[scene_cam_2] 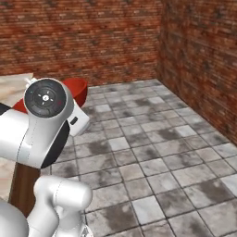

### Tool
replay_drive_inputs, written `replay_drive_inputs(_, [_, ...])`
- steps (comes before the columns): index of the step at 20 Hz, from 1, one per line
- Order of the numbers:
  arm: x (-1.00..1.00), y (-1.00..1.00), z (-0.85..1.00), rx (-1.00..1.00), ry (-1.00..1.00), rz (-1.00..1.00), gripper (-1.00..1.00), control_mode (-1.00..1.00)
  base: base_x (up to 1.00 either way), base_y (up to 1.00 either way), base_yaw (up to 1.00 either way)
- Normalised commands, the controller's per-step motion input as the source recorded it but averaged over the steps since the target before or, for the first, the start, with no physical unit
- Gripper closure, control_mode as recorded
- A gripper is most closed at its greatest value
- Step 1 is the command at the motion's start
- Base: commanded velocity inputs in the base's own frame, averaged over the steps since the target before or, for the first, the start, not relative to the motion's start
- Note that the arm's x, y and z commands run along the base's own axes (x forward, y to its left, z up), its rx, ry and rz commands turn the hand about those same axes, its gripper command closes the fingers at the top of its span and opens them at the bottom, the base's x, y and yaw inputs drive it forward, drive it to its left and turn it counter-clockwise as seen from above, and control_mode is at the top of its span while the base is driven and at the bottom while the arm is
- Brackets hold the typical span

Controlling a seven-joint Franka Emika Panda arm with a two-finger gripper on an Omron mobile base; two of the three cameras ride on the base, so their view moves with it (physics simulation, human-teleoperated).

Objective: Take the smaller bowl and place it next to the appetizer plate on the dining counter , and place the larger bowl next to the plate with cooked food.

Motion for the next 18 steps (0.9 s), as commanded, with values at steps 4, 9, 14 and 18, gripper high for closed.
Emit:
replay_drive_inputs(4, [0.00, 0.00, 0.00, 0.00, 0.00, 0.00, 1.00, 1.00, -0.40, 0.00, 0.35])
replay_drive_inputs(9, [0.00, 0.00, 0.00, 0.00, 0.00, 0.00, 1.00, 1.00, -0.59, 0.00, 0.29])
replay_drive_inputs(14, [0.00, 0.00, 0.00, 0.00, 0.00, 0.00, 1.00, 1.00, -0.65, 0.00, 0.26])
replay_drive_inputs(18, [0.00, 0.00, 0.00, 0.00, 0.00, 0.00, 1.00, 1.00, -0.55, 0.00, 0.28])
